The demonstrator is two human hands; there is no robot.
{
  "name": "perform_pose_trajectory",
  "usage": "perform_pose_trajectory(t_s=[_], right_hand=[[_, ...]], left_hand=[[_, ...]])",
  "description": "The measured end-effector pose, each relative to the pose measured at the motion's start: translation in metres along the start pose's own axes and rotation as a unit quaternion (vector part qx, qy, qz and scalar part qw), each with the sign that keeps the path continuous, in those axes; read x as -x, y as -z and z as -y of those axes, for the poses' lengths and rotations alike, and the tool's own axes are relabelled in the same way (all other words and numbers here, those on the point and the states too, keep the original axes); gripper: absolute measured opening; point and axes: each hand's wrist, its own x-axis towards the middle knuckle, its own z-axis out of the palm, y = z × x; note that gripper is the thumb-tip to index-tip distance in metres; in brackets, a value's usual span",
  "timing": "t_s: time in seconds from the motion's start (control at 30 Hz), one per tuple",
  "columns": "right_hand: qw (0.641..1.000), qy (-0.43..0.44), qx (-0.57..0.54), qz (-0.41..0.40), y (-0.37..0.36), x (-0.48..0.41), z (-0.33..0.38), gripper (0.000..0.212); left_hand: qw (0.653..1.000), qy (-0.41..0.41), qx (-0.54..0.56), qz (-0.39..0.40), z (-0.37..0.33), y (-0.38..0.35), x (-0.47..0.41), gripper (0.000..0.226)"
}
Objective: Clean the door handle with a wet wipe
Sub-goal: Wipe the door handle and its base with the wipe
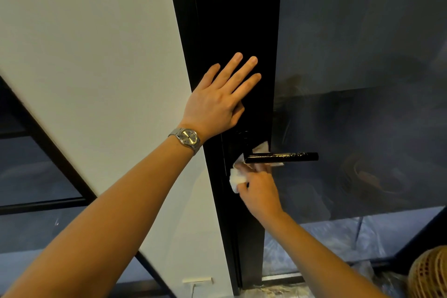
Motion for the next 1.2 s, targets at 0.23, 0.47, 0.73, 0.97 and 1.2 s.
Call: perform_pose_trajectory(t_s=[0.23, 0.47, 0.73, 0.97, 1.2], right_hand=[[0.967, 0.136, 0.213, 0.019, 0.007, -0.004, -0.013, 0.055], [0.969, 0.097, 0.213, -0.083, -0.003, 0.001, 0.000, 0.072], [0.980, 0.018, 0.168, -0.102, -0.020, 0.015, -0.013, 0.058], [0.962, -0.061, -0.219, -0.149, 0.000, -0.007, 0.024, 0.071], [0.925, -0.004, -0.332, -0.183, 0.004, -0.013, 0.019, 0.065]], left_hand=[[1.000, -0.001, 0.000, 0.006, 0.000, 0.001, 0.000, 0.059], [1.000, 0.001, -0.001, 0.007, -0.001, 0.001, -0.001, 0.058], [1.000, 0.004, 0.003, 0.009, -0.001, 0.001, 0.000, 0.057], [1.000, 0.007, 0.007, 0.010, -0.002, -0.001, -0.002, 0.057], [1.000, 0.006, 0.011, 0.008, -0.001, 0.000, -0.002, 0.058]])
